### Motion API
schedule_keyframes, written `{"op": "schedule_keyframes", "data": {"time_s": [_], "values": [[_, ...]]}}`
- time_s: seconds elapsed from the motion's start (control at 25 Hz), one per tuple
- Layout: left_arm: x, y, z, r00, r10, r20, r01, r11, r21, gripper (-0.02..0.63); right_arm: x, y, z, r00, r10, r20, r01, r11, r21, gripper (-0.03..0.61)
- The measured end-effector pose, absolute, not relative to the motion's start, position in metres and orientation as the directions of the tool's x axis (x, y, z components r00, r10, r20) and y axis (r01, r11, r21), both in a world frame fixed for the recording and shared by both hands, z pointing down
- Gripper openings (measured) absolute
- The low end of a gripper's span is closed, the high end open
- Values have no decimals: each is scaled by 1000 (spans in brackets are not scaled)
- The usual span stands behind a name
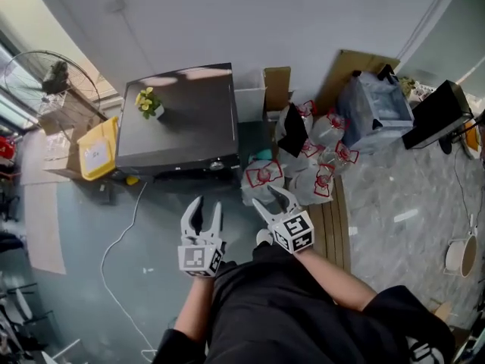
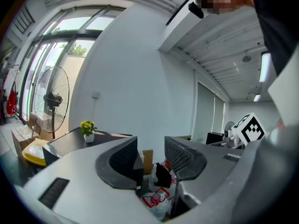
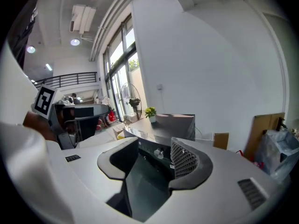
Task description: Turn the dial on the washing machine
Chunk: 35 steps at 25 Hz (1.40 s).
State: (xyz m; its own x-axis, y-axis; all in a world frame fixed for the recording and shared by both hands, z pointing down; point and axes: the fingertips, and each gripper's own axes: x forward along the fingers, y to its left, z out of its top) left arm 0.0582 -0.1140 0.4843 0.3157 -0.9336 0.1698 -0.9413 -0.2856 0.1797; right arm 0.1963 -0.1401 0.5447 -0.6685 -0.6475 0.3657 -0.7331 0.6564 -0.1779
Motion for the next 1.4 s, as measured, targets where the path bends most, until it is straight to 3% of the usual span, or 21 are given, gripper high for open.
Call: {"op": "schedule_keyframes", "data": {"time_s": [0.4,0.96,1.16,1.4], "values": [[31,-131,477,200,-969,146,-968,-173,182,159,156,-180,579,-727,-541,422,-648,744,-163,187],[-29,-146,505,224,-959,172,-962,-188,200,143,84,-212,654,-673,-510,536,-671,726,-153,187],[-45,-150,510,254,-951,177,-954,-217,205,73,66,-218,683,-632,-498,594,-698,698,-158,187],[-66,-159,518,302,-935,184,-942,-264,206,43,51,-236,702,-592,-547,592,-761,622,-185,195]]}}
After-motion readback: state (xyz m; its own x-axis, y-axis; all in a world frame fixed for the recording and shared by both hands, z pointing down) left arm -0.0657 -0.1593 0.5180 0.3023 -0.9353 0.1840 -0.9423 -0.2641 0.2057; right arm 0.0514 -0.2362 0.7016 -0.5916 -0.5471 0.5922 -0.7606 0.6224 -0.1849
